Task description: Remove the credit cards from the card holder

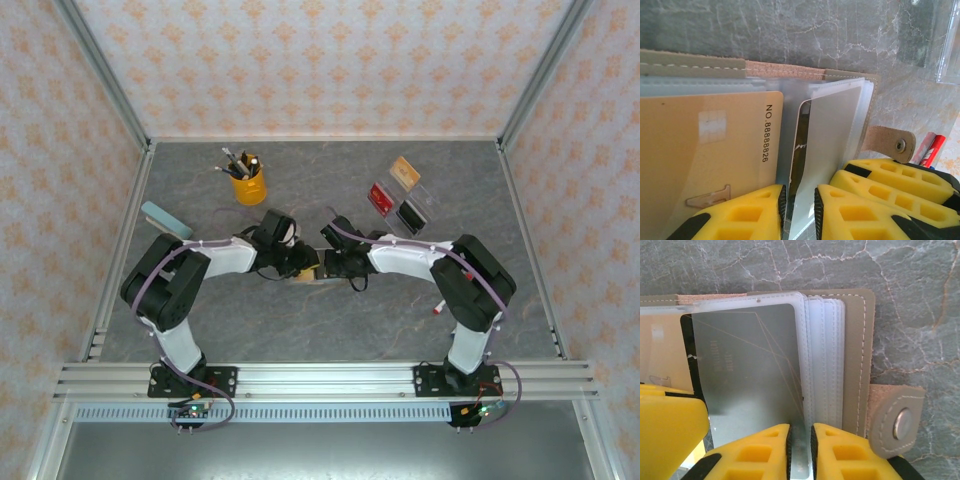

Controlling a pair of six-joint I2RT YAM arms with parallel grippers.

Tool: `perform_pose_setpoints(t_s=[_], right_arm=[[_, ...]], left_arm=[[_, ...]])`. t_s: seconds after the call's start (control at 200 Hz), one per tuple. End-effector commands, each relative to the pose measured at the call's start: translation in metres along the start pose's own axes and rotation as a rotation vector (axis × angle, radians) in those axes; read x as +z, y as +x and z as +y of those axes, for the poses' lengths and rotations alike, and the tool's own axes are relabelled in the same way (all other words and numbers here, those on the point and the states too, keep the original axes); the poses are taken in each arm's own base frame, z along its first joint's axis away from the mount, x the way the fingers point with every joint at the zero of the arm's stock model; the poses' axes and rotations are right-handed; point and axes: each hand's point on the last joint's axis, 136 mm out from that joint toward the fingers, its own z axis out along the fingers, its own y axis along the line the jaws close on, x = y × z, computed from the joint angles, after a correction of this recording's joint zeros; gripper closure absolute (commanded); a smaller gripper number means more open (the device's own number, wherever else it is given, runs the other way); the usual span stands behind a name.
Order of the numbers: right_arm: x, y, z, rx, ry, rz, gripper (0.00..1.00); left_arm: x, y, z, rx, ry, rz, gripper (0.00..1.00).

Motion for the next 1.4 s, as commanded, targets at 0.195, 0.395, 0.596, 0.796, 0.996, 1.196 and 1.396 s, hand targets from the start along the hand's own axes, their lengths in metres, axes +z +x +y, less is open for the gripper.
perform_pose_setpoints(t_s=[0.195,0.395,0.596,0.796,0.996,1.196,1.396], right_arm=[[0.014,0.014,-0.014,0.008,0.062,0.058,0.82],[0.017,0.016,-0.019,0.011,0.083,0.068,0.83],[0.02,0.02,-0.024,0.014,0.101,0.082,0.83],[0.023,0.022,-0.026,0.017,0.108,0.09,0.84],[0.024,0.023,-0.027,0.019,0.112,0.094,0.84],[0.024,0.024,-0.03,0.023,0.129,0.096,0.84],[0.025,0.025,-0.036,0.032,0.156,0.095,0.85]], left_arm=[[0.003,-0.001,-0.012,0.071,0.034,0.02,0.75],[0.0,0.0,-0.025,0.116,0.102,0.026,0.78],[-0.006,0.0,-0.03,0.139,0.155,0.023,0.83],[-0.008,0.001,-0.028,0.133,0.163,0.021,0.85],[-0.01,0.002,-0.026,0.136,0.16,0.021,0.9],[-0.011,0.004,-0.024,0.14,0.157,0.021,0.92],[-0.012,0.006,-0.014,0.142,0.124,0.026,0.98]])
